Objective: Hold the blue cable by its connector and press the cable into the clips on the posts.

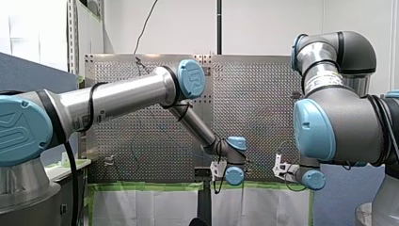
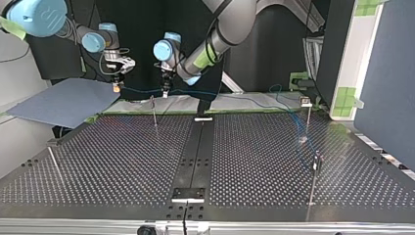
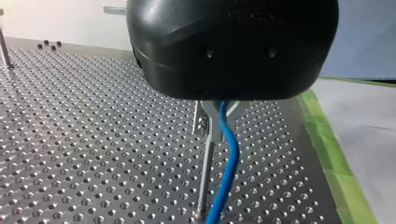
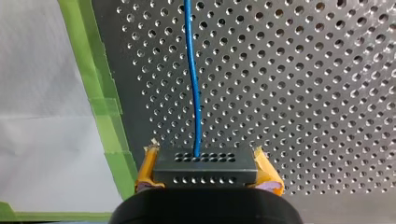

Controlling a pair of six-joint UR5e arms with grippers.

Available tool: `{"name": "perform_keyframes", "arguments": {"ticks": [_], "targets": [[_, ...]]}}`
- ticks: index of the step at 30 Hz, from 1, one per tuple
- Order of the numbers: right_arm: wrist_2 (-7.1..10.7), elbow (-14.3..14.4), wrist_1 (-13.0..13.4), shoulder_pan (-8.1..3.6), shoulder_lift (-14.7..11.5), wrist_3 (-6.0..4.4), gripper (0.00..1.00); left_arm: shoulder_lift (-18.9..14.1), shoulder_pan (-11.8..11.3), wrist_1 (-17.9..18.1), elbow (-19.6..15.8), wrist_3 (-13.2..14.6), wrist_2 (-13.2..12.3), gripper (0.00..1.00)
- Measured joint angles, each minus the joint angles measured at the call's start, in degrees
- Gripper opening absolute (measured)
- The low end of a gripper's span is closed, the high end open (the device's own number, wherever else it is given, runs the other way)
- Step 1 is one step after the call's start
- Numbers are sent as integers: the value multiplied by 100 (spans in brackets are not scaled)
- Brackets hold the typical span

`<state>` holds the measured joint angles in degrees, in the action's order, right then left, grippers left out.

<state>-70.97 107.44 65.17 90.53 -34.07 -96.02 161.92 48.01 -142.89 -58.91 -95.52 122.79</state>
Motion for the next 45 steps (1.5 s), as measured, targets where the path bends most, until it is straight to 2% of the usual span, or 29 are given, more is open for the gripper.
{"name": "perform_keyframes", "arguments": {"ticks": [8,17,24,31,45], "targets": [[20,-48,-27,19,4,27,0,15,-102,4,64,-9,-52,0],[21,-59,-38,22,2,17,0,19,-162,-2,113,-43,-222,0],[21,-97,-39,47,4,15,0,195,-219,-109,314,-140,-387,0],[20,-142,-49,59,2,13,0,235,-305,-168,385,-182,-473,0],[-115,-273,-119,71,5,42,0,340,-483,-211,639,-243,-634,0]]}}
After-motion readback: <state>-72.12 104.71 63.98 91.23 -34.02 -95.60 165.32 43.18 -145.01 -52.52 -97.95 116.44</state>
